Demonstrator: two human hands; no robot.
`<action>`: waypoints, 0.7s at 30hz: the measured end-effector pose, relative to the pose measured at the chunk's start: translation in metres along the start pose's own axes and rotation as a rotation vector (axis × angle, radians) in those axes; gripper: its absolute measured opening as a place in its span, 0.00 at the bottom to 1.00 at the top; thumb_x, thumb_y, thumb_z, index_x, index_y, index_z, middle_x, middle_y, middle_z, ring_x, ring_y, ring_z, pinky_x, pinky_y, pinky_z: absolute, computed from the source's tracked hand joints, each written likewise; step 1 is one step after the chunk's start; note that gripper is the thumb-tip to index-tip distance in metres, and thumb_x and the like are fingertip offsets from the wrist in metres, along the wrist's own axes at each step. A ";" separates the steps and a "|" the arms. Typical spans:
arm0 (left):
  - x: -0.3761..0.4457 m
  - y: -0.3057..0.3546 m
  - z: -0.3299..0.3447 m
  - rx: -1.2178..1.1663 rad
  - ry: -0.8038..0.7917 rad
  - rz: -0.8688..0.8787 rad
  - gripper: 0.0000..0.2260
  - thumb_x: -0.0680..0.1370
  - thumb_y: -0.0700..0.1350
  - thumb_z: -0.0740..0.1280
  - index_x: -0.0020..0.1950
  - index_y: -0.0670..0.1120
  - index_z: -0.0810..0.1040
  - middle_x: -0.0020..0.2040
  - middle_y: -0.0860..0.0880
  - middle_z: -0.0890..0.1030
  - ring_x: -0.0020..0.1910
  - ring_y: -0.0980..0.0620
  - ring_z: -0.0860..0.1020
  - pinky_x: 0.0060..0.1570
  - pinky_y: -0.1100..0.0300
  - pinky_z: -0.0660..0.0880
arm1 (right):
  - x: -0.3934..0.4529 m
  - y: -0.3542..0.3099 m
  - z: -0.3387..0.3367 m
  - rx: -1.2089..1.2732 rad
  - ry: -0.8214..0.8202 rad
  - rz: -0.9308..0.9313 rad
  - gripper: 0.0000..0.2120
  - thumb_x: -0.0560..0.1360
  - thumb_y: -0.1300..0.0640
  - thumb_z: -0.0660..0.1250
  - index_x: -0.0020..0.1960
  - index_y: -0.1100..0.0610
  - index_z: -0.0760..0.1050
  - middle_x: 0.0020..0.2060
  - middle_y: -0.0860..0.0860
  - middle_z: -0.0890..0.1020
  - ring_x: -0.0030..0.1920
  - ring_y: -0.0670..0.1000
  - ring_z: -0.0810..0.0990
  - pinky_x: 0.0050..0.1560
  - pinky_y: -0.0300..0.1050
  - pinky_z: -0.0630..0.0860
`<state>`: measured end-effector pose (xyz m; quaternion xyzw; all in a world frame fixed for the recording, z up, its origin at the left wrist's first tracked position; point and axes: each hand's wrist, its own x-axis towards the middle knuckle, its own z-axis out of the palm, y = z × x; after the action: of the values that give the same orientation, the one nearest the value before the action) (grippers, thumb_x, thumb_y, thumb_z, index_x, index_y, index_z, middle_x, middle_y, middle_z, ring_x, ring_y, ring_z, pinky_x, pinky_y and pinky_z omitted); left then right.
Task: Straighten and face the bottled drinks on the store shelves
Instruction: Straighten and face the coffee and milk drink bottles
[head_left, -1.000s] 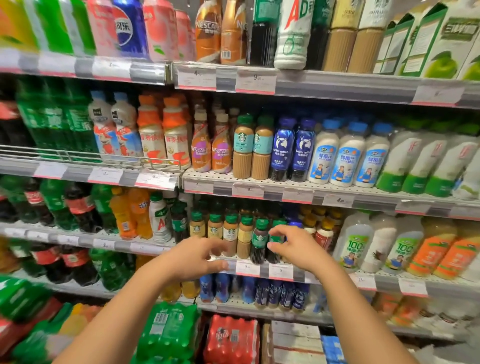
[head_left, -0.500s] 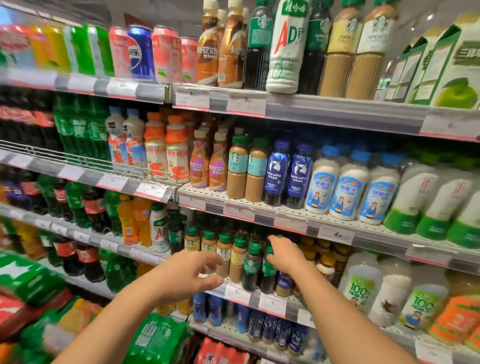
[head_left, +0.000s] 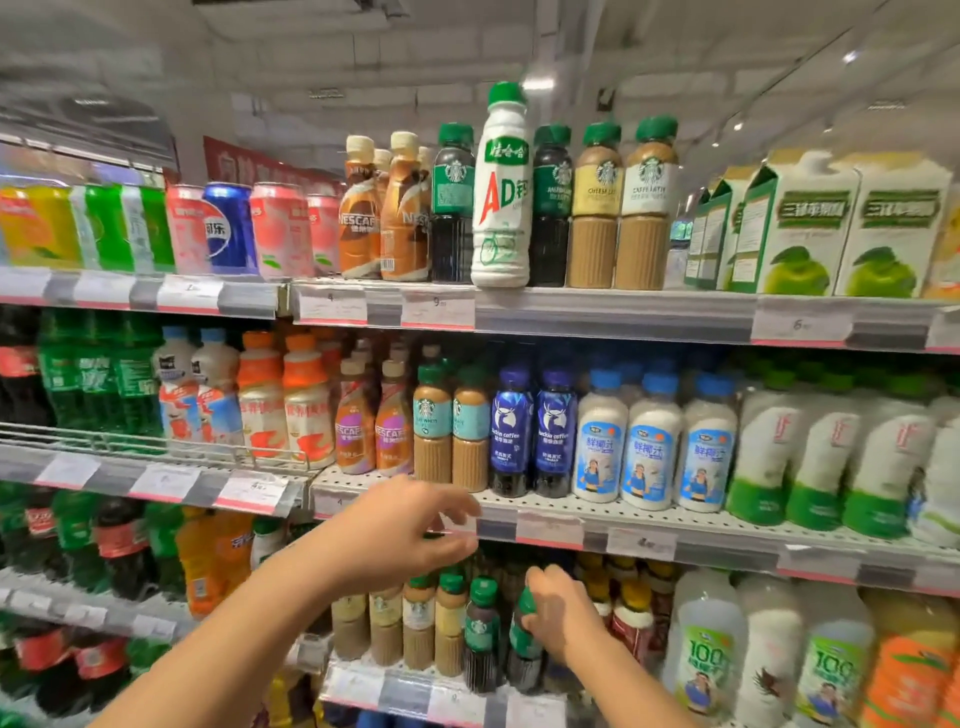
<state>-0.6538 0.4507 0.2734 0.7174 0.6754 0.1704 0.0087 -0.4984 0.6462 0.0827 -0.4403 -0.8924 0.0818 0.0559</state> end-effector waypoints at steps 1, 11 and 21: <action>0.006 0.005 -0.008 0.019 0.023 0.033 0.16 0.79 0.60 0.65 0.65 0.59 0.78 0.58 0.62 0.81 0.53 0.66 0.78 0.54 0.62 0.79 | -0.006 0.002 -0.009 0.023 0.022 0.010 0.17 0.79 0.50 0.68 0.64 0.56 0.70 0.61 0.55 0.74 0.61 0.60 0.77 0.49 0.46 0.68; 0.085 0.093 -0.109 0.161 0.358 0.341 0.09 0.80 0.51 0.69 0.59 0.53 0.82 0.52 0.56 0.85 0.49 0.56 0.82 0.51 0.54 0.80 | -0.086 0.041 -0.145 0.214 0.165 -0.048 0.24 0.68 0.35 0.71 0.59 0.48 0.78 0.54 0.46 0.81 0.55 0.48 0.79 0.53 0.42 0.76; 0.207 0.146 -0.205 0.271 0.679 0.225 0.22 0.79 0.40 0.65 0.74 0.50 0.72 0.73 0.47 0.73 0.68 0.43 0.74 0.66 0.44 0.73 | -0.136 0.060 -0.292 0.285 0.561 -0.119 0.13 0.70 0.40 0.72 0.51 0.44 0.79 0.46 0.42 0.81 0.48 0.42 0.77 0.49 0.43 0.76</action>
<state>-0.5595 0.5940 0.5503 0.6843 0.5733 0.3074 -0.3294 -0.3190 0.6028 0.3535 -0.3806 -0.8459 0.0778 0.3655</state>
